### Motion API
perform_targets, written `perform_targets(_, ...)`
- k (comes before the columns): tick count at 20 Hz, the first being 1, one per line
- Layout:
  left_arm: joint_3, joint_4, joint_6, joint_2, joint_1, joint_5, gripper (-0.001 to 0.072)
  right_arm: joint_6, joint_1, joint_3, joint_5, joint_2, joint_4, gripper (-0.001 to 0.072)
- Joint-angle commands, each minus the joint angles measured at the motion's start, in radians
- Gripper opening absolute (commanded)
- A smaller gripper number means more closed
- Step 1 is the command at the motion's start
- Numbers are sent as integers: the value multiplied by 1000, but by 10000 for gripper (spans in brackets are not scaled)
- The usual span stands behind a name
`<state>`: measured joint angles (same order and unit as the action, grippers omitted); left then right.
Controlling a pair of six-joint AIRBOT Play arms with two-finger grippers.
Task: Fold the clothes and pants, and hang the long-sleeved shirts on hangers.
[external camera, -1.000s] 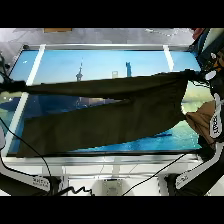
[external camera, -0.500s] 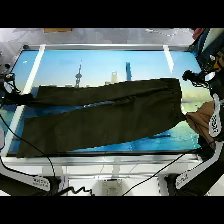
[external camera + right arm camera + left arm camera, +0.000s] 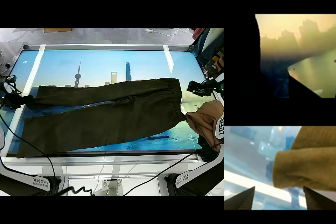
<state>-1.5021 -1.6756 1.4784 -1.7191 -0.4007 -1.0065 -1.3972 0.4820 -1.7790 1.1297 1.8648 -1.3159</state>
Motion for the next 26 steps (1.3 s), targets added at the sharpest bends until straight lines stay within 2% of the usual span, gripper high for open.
perform_targets(1,-4,0,-1,32,2,-77,686,64,36,0,222,-17,-5,121)
perform_targets(2,-4,0,-1,56,2,-85,601,85,37,0,261,-31,-2,65)
perform_targets(3,-4,-3,-1,87,0,-87,547,99,38,0,299,-46,-5,64)
perform_targets(4,-4,-11,-1,118,-4,-89,460,110,38,1,327,-68,-5,37)
perform_targets(6,-4,-23,-1,174,-13,-111,86,111,38,23,340,-132,-2,23)
perform_targets(7,-3,-23,-5,197,-18,-117,19,119,38,49,345,-175,0,22)
perform_targets(9,-3,-16,1,220,-37,-128,16,211,38,151,390,-266,11,21)
perform_targets(11,-2,-10,-1,220,-45,-197,16,241,66,346,421,-370,22,21)
perform_targets(13,-2,-10,-10,220,-46,-241,16,258,126,559,352,-492,101,22)
perform_targets(16,-2,11,-111,221,-46,-294,16,278,227,866,156,-685,299,29)
perform_targets(17,-2,12,-122,221,-46,-312,16,251,246,949,73,-725,342,166)
perform_targets(18,-2,12,-122,221,-47,-325,16,208,256,1023,-13,-749,384,431)
perform_targets(19,-2,11,-125,221,-47,-343,17,195,253,1086,-92,-755,433,492)
perform_targets(20,-2,15,-143,221,-50,-373,19,195,253,1135,-162,-750,482,492)
perform_targets(21,-2,23,-169,221,-52,-408,124,196,253,1178,-229,-741,533,493)
perform_targets(22,-1,42,-185,221,-56,-433,415,196,253,1214,-301,-726,573,493)
perform_targets(23,0,67,-185,221,-64,-447,523,198,253,1237,-362,-705,613,493)
perform_targets(26,1,133,-186,221,-108,-493,521,252,253,1245,-480,-628,747,492)
